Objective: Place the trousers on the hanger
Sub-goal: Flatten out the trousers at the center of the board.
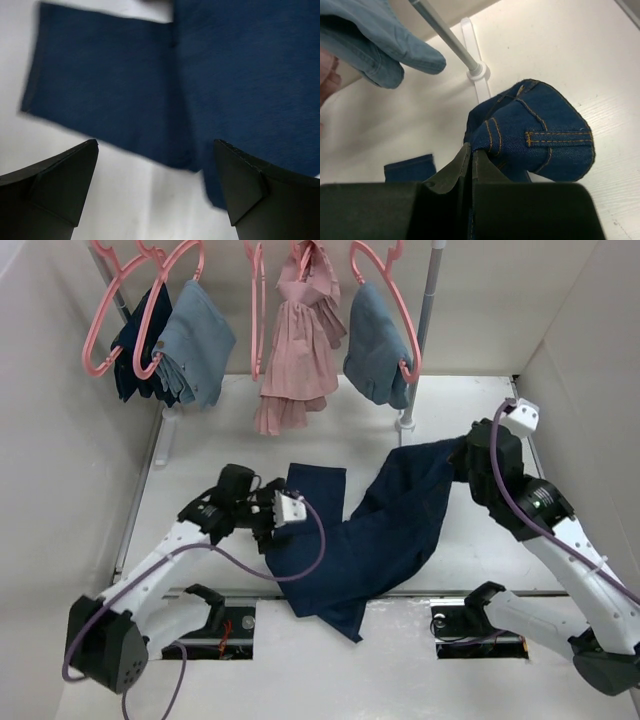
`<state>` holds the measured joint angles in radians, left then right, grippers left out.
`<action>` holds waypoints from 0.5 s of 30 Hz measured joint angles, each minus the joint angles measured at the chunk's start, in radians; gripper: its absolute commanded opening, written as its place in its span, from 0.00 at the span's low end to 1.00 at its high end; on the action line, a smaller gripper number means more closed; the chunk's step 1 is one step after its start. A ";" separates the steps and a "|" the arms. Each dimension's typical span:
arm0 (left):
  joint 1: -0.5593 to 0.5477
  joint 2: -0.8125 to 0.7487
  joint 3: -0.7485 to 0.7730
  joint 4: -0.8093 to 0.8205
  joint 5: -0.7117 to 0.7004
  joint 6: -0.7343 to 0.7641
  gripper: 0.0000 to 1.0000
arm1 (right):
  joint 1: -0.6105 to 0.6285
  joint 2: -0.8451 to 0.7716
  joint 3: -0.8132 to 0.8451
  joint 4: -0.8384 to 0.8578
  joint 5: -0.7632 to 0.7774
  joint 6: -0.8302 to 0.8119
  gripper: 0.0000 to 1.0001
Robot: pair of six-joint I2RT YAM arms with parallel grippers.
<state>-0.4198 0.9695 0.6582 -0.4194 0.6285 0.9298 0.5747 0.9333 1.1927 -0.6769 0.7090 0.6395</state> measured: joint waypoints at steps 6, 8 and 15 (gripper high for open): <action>-0.131 0.184 0.067 -0.087 -0.016 0.097 1.00 | -0.005 0.066 -0.032 0.004 -0.037 0.027 0.00; -0.134 0.233 0.080 -0.134 -0.020 0.161 0.97 | -0.005 0.066 -0.052 0.002 -0.047 0.028 0.00; -0.198 0.282 0.083 -0.265 -0.066 0.299 0.02 | -0.040 0.024 -0.115 0.019 -0.075 0.023 0.00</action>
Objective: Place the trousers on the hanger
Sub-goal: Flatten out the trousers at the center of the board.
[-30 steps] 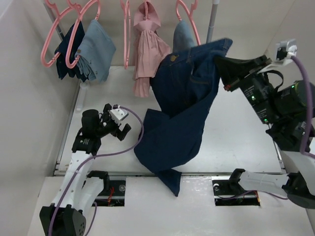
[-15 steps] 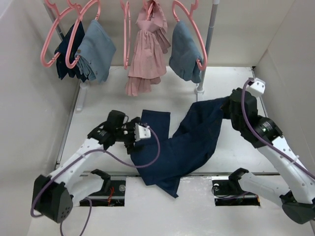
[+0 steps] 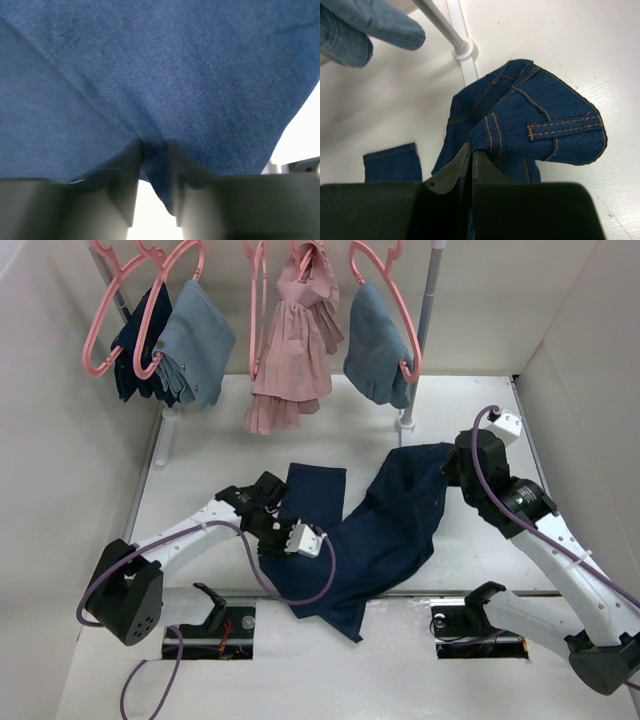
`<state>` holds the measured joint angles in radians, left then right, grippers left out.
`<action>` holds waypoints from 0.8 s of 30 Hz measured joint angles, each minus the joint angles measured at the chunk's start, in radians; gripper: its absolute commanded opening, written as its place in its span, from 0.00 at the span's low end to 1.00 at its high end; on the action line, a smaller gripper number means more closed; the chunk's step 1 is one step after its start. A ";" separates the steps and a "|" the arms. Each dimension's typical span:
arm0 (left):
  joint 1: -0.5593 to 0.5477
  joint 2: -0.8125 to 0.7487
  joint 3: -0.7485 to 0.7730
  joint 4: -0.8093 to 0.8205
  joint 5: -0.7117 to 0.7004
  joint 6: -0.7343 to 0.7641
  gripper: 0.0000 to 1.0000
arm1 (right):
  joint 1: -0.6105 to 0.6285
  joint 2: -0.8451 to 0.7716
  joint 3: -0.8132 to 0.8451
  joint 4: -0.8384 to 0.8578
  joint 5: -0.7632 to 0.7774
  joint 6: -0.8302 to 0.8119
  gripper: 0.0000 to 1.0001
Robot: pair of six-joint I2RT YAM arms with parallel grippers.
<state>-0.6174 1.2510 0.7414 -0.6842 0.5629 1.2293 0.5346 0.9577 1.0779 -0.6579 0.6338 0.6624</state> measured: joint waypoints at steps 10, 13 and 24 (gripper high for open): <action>0.169 0.005 0.125 -0.012 -0.023 -0.101 0.77 | -0.077 0.122 0.042 0.083 -0.093 -0.092 0.00; 0.205 0.016 0.156 -0.034 -0.016 -0.119 1.00 | -0.078 0.161 0.068 0.093 -0.121 -0.126 0.00; 0.220 0.314 0.272 -0.147 0.077 -0.031 1.00 | -0.077 0.153 0.088 0.092 -0.165 -0.177 0.00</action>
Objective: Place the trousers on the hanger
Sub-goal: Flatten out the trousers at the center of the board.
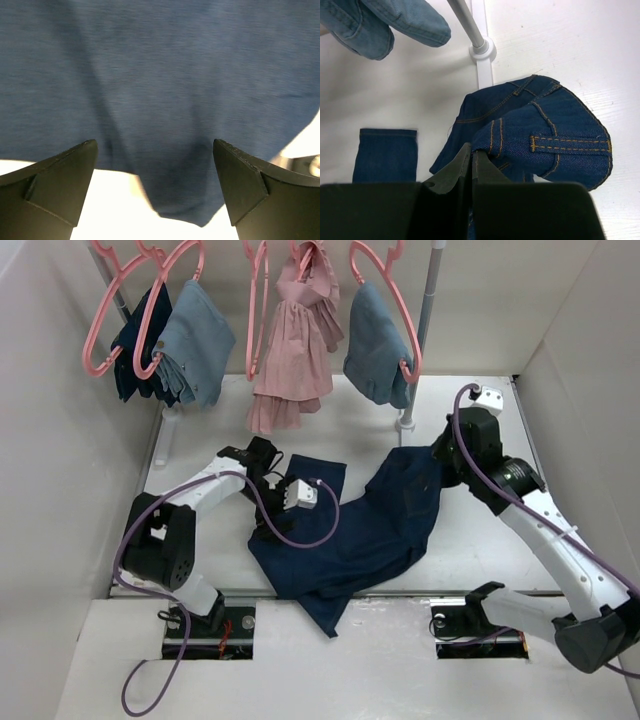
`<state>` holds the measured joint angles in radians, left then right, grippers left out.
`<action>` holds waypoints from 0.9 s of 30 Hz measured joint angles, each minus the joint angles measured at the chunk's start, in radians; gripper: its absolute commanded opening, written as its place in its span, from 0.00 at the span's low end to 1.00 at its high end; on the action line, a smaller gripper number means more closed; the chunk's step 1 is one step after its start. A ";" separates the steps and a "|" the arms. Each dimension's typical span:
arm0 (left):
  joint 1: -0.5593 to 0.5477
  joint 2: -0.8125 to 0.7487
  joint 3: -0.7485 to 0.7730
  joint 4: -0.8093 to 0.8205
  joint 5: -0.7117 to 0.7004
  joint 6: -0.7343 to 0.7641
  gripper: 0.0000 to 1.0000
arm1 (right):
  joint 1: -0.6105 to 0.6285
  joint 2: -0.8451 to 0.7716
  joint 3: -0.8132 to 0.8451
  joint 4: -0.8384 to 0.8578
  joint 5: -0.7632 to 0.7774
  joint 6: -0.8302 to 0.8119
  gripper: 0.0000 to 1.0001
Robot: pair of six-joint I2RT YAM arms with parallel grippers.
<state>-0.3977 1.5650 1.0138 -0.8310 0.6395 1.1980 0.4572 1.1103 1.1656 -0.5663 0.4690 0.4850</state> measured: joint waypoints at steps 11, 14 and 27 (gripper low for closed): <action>0.034 -0.016 -0.040 -0.024 -0.089 0.107 0.00 | 0.000 -0.078 -0.023 0.010 -0.021 -0.019 0.00; 0.096 -0.079 -0.045 -0.026 -0.107 0.086 0.00 | -0.007 -0.051 -0.016 0.051 -0.070 -0.061 0.00; 0.308 -0.599 0.099 0.285 -0.298 -0.039 0.00 | -0.124 -0.050 0.210 0.330 -0.349 -0.225 0.00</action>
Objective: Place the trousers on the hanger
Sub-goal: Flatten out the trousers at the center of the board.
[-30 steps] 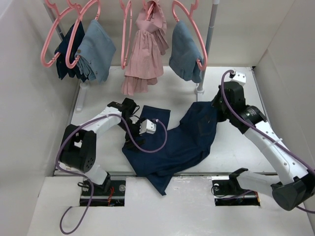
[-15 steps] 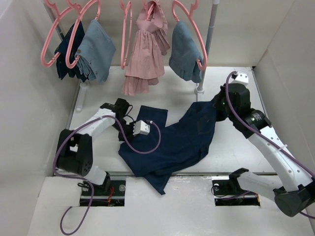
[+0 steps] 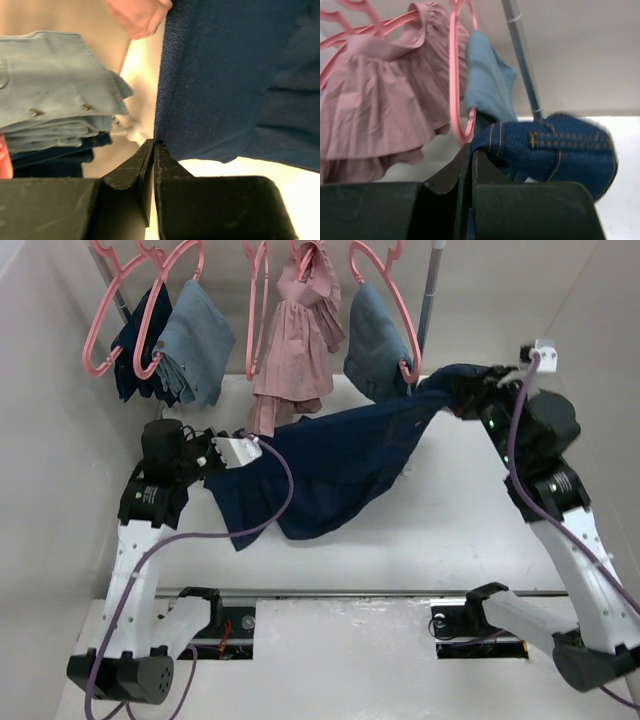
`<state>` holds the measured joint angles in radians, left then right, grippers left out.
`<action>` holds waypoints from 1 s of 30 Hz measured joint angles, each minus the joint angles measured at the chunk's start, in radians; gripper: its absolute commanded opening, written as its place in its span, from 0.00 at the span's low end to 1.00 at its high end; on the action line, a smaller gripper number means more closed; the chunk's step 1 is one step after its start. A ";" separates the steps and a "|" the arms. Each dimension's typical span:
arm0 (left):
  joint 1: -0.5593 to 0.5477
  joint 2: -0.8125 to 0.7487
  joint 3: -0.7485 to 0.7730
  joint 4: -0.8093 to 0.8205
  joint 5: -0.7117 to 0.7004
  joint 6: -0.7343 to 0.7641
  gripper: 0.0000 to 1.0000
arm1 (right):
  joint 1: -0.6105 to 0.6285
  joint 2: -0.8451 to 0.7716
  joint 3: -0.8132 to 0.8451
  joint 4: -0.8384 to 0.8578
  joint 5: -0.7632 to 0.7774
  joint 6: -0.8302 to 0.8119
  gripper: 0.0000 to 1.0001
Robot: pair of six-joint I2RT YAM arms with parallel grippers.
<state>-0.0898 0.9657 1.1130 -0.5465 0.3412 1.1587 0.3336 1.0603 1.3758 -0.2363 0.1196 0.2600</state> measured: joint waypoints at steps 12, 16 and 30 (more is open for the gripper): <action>-0.034 -0.127 -0.098 -0.370 0.046 0.230 0.70 | -0.027 -0.361 -0.597 -0.129 0.191 0.457 0.00; -0.120 -0.117 -0.092 -0.486 0.108 0.231 0.77 | -0.067 -0.362 -0.623 -0.268 0.335 0.626 0.00; 0.032 0.322 -0.193 -0.074 0.021 0.017 1.00 | -0.099 -0.276 -0.601 -0.312 0.509 0.683 0.00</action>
<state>-0.0582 1.2873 0.9195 -0.6205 0.3622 1.1755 0.2348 0.7845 0.7746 -0.5488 0.6281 0.9432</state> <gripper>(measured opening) 0.997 0.030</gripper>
